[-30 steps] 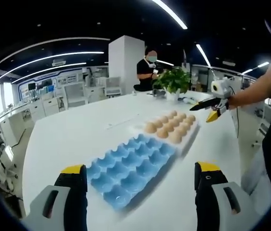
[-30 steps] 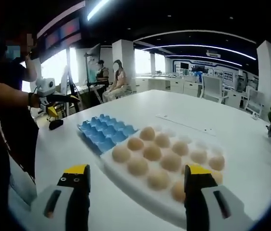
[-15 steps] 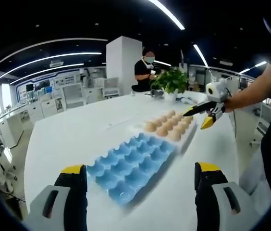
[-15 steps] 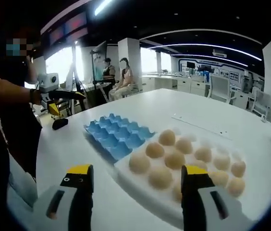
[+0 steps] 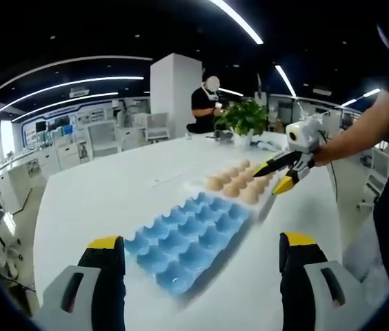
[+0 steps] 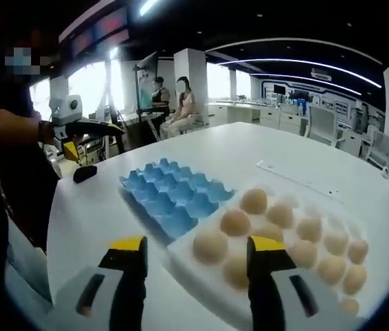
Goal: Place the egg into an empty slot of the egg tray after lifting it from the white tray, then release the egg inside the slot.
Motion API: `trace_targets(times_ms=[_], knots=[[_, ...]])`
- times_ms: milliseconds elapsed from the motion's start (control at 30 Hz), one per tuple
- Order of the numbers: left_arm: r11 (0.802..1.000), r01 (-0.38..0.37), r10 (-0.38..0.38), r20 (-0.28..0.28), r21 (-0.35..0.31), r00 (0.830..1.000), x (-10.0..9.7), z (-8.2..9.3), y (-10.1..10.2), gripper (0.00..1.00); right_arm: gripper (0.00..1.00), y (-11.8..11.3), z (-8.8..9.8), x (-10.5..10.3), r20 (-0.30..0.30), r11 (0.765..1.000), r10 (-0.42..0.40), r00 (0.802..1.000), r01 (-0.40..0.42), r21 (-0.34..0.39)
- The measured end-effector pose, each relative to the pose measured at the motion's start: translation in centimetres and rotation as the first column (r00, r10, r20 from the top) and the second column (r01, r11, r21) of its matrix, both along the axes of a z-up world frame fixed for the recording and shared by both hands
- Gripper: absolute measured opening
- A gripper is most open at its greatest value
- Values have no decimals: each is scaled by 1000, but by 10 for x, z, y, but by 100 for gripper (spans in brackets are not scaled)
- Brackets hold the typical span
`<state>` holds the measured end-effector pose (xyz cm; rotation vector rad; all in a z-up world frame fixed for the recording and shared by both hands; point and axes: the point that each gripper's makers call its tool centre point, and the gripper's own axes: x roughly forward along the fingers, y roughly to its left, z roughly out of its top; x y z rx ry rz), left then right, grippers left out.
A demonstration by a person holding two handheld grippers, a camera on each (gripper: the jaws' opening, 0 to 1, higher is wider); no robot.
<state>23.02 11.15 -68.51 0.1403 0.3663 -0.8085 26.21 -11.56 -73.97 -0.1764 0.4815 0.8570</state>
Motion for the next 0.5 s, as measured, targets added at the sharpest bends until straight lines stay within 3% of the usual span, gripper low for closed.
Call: trace_targets(times_ms=[367, 433, 500], knots=[[1000, -1, 1, 5, 0, 1000, 3, 0, 3, 95, 53, 10, -11, 5, -10, 999, 14, 1000, -14, -31], [1000, 0, 0, 5, 0, 1000, 3, 0, 2, 95, 52, 9, -14, 6, -8, 999, 16, 1000, -16, -49], [1000, 2, -2, 5, 0, 1000, 3, 0, 3, 95, 48, 6, -19, 6, 16, 992, 41, 999, -39, -122]])
